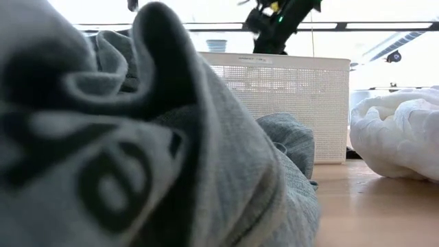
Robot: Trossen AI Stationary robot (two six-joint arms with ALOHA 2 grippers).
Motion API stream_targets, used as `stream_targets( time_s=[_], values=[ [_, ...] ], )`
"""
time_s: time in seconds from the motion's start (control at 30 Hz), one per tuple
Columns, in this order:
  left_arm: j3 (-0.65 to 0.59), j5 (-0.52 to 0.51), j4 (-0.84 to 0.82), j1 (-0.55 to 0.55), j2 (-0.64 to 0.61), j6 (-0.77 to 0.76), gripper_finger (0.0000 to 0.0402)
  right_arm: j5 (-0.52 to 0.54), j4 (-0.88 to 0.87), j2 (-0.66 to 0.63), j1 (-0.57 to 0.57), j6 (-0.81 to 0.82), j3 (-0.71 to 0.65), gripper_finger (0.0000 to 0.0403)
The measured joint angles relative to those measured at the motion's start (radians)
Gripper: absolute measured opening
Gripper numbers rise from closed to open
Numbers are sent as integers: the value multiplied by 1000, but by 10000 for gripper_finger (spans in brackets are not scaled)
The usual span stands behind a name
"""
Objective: Sort clothes
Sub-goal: Put the gray sock in the bin
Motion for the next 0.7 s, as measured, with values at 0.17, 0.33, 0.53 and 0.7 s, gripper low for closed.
stream_targets(
  time_s=[0.17,0.33,0.53,0.7],
  values=[
    [0,0,-21,0,0,5,0,1,-14,-124,26,-70,0,0],
    [0,14,-60,-1,-1,42,0,105,-22,-247,150,-200,-11,0],
    [0,24,-72,-33,-3,85,0,253,-8,-353,338,-220,-85,0],
    [1,25,-134,-63,-10,114,0,272,54,-404,474,-182,-180,0]
  ],
)
